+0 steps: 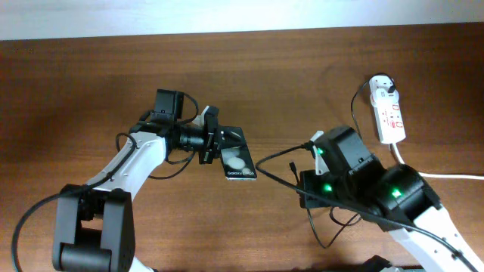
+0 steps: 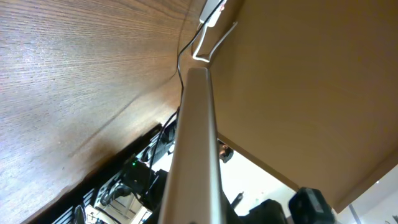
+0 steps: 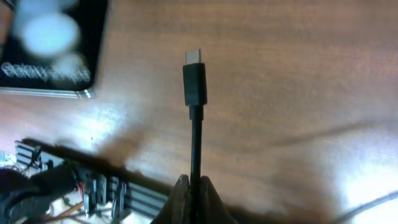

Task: Plug charger to phone and switch on socket
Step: 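Grasp the cable near its USB-C plug with the right gripper, then carry the plug toward the phone's bottom port held by the left gripper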

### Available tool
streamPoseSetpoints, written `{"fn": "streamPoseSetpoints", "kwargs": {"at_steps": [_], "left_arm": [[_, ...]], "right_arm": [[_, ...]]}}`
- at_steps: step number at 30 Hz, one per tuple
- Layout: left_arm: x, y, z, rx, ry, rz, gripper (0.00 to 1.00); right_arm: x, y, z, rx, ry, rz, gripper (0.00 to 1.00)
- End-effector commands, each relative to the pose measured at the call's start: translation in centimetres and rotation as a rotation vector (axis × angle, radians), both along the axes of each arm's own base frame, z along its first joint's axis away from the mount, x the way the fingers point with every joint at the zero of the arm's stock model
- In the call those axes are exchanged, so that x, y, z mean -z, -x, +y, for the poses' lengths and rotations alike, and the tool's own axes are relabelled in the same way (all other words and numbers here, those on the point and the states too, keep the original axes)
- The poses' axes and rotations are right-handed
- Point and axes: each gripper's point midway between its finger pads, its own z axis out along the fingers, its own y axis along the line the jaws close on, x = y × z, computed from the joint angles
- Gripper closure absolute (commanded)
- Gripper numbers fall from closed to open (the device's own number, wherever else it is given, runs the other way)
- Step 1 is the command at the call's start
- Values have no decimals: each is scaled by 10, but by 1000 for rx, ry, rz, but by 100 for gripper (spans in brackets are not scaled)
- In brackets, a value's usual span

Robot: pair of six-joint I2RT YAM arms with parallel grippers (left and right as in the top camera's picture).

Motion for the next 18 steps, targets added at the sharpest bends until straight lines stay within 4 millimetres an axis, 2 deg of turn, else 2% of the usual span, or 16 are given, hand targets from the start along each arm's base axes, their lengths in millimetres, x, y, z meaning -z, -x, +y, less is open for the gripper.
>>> {"fn": "streamPoseSetpoints", "kwargs": {"at_steps": [1, 6, 11, 18], "left_arm": [[-9, -5, 0, 10, 26, -53, 100], [-5, -8, 1, -2, 5, -58, 100], [-17, -24, -2, -14, 33, -168, 100], [-17, -25, -2, -15, 35, -174, 100]], "right_arm": [[-12, 16, -12, 43, -14, -16, 96], [-18, 18, -16, 50, -22, -54, 96], [-19, 17, -16, 50, -24, -58, 96], [-19, 17, -16, 50, -24, -58, 96]]}}
